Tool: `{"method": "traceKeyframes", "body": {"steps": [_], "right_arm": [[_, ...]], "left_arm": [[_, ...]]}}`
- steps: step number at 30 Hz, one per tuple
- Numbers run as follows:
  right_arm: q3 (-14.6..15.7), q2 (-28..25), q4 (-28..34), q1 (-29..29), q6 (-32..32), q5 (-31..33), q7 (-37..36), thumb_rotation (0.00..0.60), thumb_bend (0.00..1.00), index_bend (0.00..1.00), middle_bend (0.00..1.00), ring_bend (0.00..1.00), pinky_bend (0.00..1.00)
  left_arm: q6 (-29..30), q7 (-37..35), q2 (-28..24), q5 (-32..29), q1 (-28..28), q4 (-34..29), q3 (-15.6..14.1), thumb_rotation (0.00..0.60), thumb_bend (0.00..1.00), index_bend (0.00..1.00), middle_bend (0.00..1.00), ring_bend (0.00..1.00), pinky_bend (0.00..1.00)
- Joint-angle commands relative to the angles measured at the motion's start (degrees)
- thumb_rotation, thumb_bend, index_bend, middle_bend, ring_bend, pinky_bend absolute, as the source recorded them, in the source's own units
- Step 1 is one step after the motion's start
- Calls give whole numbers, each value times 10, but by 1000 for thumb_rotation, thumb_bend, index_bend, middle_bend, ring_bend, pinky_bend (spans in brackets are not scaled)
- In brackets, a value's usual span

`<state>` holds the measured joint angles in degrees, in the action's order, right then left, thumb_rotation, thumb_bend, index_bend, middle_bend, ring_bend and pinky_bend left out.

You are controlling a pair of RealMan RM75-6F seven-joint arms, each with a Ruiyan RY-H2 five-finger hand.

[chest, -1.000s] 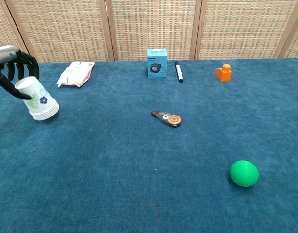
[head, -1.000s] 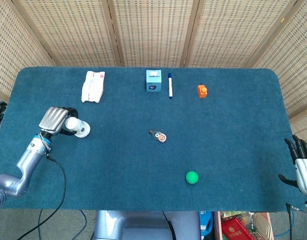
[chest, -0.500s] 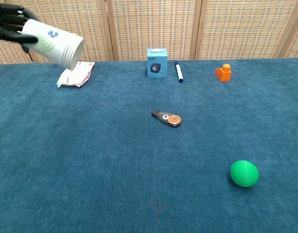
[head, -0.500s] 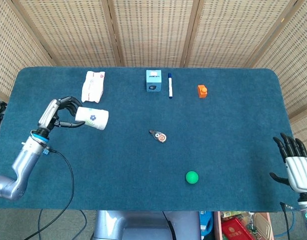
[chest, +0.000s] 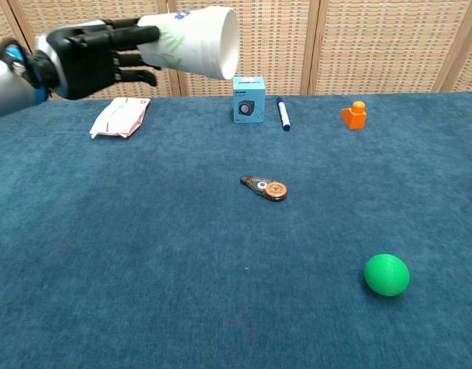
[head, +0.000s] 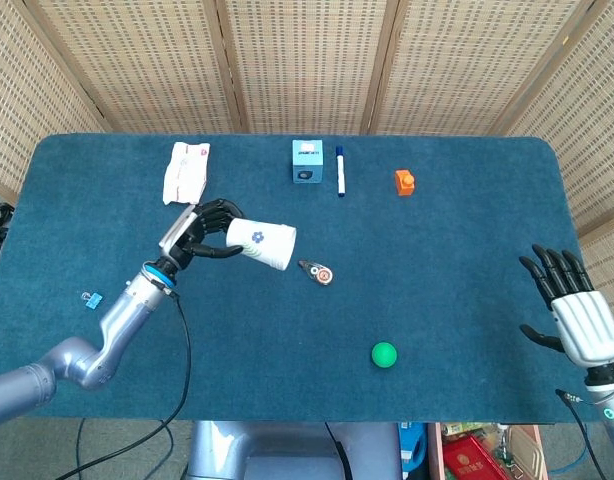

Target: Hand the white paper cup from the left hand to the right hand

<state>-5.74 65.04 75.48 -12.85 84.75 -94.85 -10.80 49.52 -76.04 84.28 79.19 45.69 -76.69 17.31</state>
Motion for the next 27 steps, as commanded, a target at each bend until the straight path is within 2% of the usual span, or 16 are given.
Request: {"method": "traceKeyframes", "body": {"steps": [1,4,7,15,20,27], "right_arm": [[-8,1,-14,-19,13,-22,-14,600,0,161,53,0,0],[-13,4,-21,-38,20,-41,-33,600,0,255,53,0,0],[-20,13,-34,-72,24,-73,-46,600,0,297,49,0,0],[-35,52,-52,-172,-7,-132,-46,600,46,339,64,0,14],[-51,88,-46,-242,-43,-146,-31,600,79,372,93,0,48],[-49,103,-29,-295,-82,-155,5,600,104,385,105,0,63]], "left_arm": [[-27,5,28,-10,26,19,6,600,97,521,521,523,541],[-50,1,46,-17,43,31,10,600,97,521,521,523,541],[-72,-1,60,-20,60,43,11,600,97,521,521,523,540],[-95,-3,78,-25,78,54,15,600,97,521,521,523,540],[-106,-2,89,-34,82,62,17,600,97,521,521,523,540],[-105,3,99,-28,85,70,15,600,97,520,521,523,541]]}}
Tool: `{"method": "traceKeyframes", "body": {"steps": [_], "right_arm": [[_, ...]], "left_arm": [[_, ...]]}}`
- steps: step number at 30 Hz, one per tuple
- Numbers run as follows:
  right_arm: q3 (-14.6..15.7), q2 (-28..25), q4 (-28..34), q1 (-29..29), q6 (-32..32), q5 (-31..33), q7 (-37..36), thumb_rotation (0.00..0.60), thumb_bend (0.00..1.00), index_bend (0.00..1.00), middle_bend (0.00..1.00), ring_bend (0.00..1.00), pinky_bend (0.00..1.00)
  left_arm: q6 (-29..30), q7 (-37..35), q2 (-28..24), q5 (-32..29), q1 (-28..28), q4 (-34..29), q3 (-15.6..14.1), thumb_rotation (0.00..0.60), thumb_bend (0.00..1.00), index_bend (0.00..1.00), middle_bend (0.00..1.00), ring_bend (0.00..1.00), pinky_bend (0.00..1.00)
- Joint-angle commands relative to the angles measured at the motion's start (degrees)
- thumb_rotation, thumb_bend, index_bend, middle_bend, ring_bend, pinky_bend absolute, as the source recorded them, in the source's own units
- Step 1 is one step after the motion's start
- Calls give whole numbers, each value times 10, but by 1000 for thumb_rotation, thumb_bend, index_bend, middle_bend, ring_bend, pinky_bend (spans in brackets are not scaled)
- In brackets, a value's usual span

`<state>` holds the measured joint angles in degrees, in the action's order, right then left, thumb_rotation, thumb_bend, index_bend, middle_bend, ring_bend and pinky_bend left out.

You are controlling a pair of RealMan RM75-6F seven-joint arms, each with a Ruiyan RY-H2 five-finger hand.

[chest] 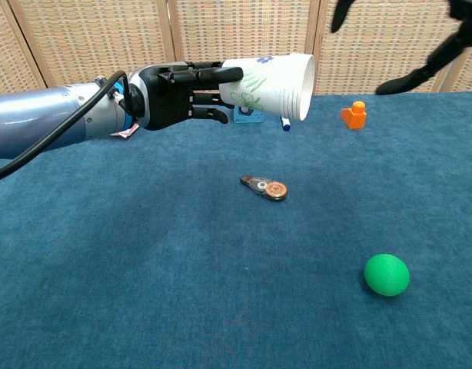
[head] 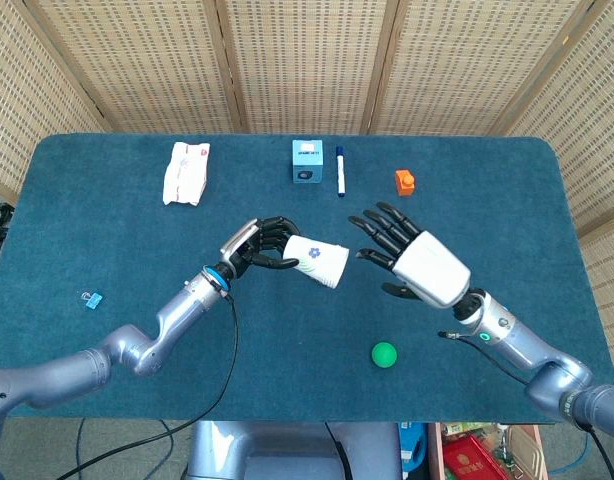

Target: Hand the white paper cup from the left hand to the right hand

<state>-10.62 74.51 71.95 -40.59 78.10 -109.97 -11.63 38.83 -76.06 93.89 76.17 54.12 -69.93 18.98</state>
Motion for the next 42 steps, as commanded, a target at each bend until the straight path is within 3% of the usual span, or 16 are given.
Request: {"method": "traceKeyframes", "body": {"steps": [1,15,42], "right_arm": [[0,10,8,-23,-20,-2,15,600,114,387,106,0,63],[-1,43,-8,-79,-53,19,47,600,170,401,127,0,91],[22,58,-24,-106,-35,41,61,600,471,502,166,0,105]], "left_arm": [[2,2,4,1,0,3,-1,600,97,521,521,523,541],[-8,2,11,0,3,9,0,600,97,521,521,523,541],[-14,12,23,0,3,17,0,600,97,521,521,523,541]]}}
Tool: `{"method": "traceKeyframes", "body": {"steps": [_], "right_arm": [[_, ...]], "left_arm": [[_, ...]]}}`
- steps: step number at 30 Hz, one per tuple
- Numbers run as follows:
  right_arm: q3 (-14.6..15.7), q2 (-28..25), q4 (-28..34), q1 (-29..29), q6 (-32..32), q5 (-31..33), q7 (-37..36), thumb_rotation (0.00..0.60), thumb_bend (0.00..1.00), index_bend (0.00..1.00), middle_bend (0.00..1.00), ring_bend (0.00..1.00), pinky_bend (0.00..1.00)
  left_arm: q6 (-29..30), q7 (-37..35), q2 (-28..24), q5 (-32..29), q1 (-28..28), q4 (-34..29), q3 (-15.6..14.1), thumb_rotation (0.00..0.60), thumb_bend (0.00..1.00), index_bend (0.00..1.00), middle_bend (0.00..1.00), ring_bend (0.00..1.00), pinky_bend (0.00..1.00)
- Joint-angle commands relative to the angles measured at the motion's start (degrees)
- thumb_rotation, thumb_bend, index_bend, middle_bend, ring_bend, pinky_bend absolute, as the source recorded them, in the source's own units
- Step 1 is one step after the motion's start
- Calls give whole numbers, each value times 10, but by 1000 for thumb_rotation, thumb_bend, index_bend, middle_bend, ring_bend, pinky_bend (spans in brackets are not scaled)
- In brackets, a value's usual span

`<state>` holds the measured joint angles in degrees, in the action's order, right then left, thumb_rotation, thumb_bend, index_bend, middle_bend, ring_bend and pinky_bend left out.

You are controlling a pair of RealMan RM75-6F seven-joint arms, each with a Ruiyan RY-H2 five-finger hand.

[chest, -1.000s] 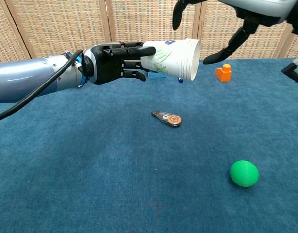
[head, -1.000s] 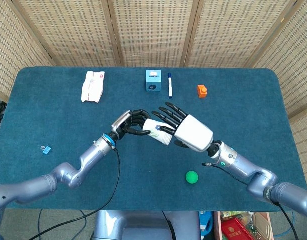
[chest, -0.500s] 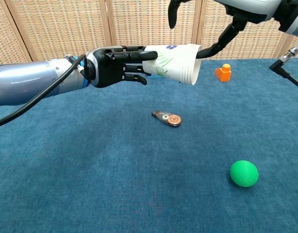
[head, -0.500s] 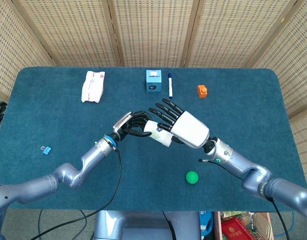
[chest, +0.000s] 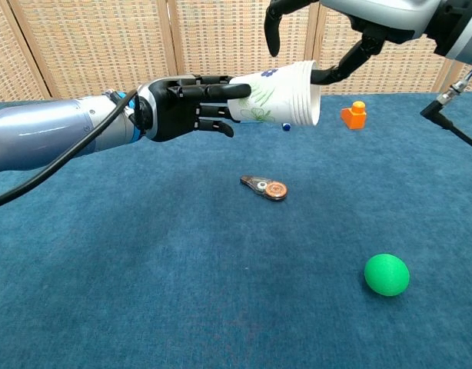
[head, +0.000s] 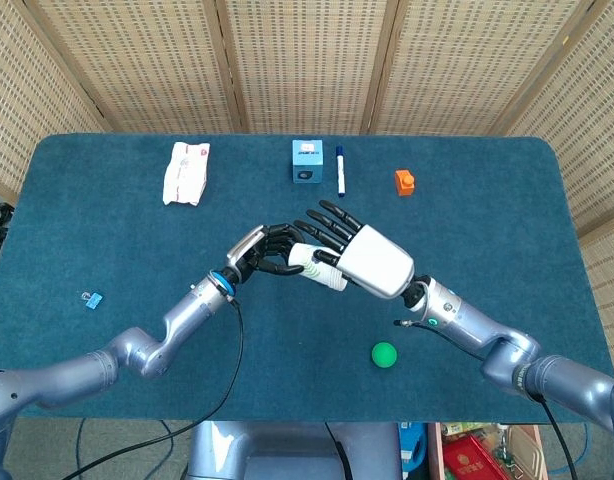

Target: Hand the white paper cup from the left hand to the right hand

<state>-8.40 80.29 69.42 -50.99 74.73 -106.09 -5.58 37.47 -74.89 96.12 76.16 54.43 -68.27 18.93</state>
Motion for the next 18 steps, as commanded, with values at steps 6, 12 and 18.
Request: {"method": "traceKeyframes", "body": {"steps": [6,12,18], "right_arm": [[6,0,-1,-6,-3,3,6,600,508,567,166,0,106],[10,1,-1,-7,2,5,5,600,523,590,166,0,107],[13,0,0,-8,6,6,6,600,536,606,169,0,122]], "left_arm": [[1,-2,1,1,-1,0,2,600,97,521,521,523,541],[1,-3,0,2,-1,-1,2,600,98,521,521,523,541],[-1,-1,1,2,-1,-1,1,600,97,521,521,523,540]]}}
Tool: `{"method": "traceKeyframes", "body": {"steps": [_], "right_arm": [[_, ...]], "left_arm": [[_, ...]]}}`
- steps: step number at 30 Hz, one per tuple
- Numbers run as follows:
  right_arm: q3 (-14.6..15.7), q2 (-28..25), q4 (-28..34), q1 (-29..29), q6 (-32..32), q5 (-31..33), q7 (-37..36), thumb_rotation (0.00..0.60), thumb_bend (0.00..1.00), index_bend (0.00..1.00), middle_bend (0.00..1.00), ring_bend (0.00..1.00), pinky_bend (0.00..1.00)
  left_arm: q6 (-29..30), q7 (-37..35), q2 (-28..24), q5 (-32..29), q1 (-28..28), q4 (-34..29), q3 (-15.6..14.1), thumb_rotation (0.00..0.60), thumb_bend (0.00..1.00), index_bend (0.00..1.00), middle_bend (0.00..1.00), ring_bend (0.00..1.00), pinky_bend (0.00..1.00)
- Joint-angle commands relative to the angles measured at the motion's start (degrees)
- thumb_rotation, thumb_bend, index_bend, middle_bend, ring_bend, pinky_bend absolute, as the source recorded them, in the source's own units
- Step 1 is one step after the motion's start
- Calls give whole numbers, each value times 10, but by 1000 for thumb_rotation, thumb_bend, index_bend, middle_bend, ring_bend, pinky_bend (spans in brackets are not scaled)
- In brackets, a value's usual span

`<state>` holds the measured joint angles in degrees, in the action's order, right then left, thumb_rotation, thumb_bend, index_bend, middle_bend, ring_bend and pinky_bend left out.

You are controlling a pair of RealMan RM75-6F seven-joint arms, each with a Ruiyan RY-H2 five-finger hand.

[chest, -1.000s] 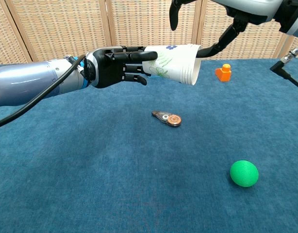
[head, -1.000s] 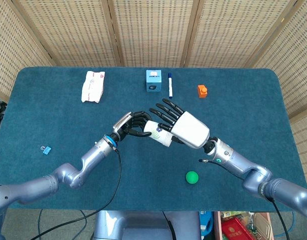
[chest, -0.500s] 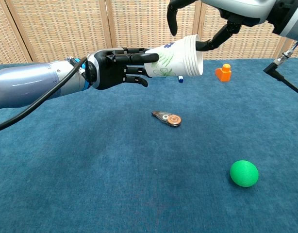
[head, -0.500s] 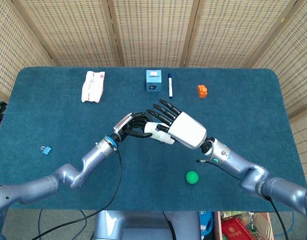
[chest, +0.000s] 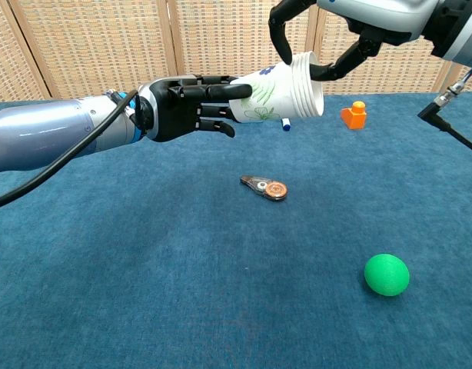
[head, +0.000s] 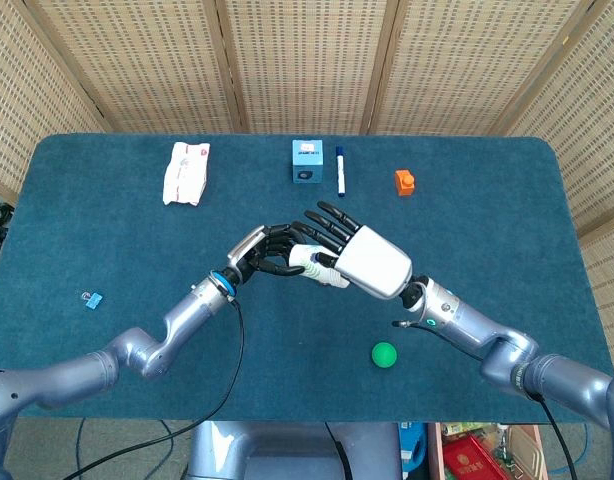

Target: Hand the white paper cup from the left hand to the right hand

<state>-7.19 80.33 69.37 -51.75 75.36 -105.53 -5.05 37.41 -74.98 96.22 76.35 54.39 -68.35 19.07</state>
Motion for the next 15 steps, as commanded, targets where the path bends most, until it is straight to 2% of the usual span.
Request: {"method": "traceKeyframes", "body": {"steps": [1,5,15], "right_arm": [[1,0,0,0,0,1,1,600,537,622,169,0,122],[7,-2,-1,-2,-2,-1,2,600,540,672,172,0,125],[10,-2,-7,-2,8,-1,0,600,540,688,177,0,135]], "left_arm": [[0,1,0,0,0,-1,0,600,97,521,521,523,541],[0,2,1,0,-1,-1,0,600,97,521,521,523,541],[0,5,1,-3,-2,-2,2,600,97,521,521,523,541]]}}
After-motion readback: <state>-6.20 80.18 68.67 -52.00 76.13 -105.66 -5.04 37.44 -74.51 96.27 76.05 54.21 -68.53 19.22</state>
